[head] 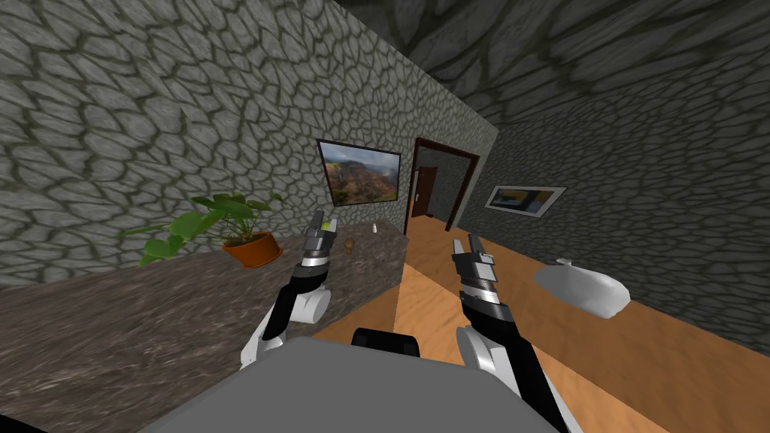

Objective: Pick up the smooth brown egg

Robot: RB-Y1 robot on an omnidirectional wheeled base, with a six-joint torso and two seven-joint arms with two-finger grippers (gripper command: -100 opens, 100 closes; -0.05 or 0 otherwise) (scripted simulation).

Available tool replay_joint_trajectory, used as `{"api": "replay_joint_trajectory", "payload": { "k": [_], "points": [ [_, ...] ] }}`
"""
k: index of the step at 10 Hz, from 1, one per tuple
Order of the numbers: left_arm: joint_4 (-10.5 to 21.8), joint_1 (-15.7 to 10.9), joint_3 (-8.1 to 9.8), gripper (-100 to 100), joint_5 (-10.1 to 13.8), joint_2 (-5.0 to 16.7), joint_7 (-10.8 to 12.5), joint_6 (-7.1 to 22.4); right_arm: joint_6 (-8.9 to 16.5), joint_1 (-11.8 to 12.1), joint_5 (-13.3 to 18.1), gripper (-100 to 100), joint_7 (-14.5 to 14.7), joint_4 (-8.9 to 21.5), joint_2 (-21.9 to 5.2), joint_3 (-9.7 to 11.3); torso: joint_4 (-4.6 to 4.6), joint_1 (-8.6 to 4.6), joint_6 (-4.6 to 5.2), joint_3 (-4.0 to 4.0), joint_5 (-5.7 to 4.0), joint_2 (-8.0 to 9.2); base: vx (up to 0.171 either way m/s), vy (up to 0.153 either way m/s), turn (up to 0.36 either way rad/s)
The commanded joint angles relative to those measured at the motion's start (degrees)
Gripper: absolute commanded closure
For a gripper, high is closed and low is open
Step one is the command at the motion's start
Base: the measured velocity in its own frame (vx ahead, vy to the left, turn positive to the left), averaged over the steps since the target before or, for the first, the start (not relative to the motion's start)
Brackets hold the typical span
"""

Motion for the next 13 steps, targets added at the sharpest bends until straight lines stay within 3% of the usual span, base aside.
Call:
{"api": "replay_joint_trajectory", "payload": {
  "k": [1, 2, 4, 7, 9, 12, 13],
  "points": [
    [1.52, -2.35, -0.81, -100, 0.99, 1.17, -1.56, 2.86, 0.00, 0.00, 0.00, 0, 0.00, 0.00, 0.00, 0.00, 0.00, 0.00, 0.00, 0.00, 0.00, 0.00, -0.123, 0.044, 0.086],
    [1.52, -2.35, -0.81, -100, 0.99, 1.17, -1.56, 3.45, 0.00, 0.00, 0.00, 0, 0.00, 0.00, 0.00, 0.00, 0.01, 0.02, 0.00, 0.02, 0.01, 0.04, -0.086, 0.048, 0.056],
    [4.52, -5.98, -1.88, -100, 2.51, 2.36, -3.50, 7.04, 0.00, 0.00, 0.00, 0, 0.00, 0.00, 0.00, 0.00, -0.02, 0.03, 0.00, -0.05, 0.01, -0.09, -0.092, 0.048, 0.087],
    [6.28, -7.98, -2.50, -100, 3.37, 2.83, -4.53, 10.28, 0.00, 0.00, 0.00, 0, 0.00, 0.00, 0.00, 0.00, -0.03, 0.04, 0.00, -0.08, 0.01, -0.13, -0.069, 0.044, 0.056],
    [9.99, -12.24, -3.92, -100, 5.25, 3.56, -6.68, 14.18, 0.00, 0.00, 0.00, 0, 0.00, 0.00, 0.00, 0.00, -0.03, -0.01, 0.00, -0.08, 0.00, -0.15, -0.085, 0.053, 0.091],
    [12.45, -14.60, -4.71, -100, 6.28, 3.82, -7.78, 18.28, 0.00, 0.00, 0.00, 0, 0.00, 0.00, 0.00, 0.00, -0.03, 0.02, 0.00, -0.09, 0.01, -0.16, -0.060, 0.049, 0.048],
    [14.78, -17.01, -5.54, -100, 7.36, 4.01, -8.90, 20.43, 0.00, 0.00, 0.00, 0, 0.00, 0.00, 0.00, 0.00, -0.04, 0.00, 0.00, -0.12, 0.00, -0.22, -0.042, 0.049, 0.071]
  ]
}}
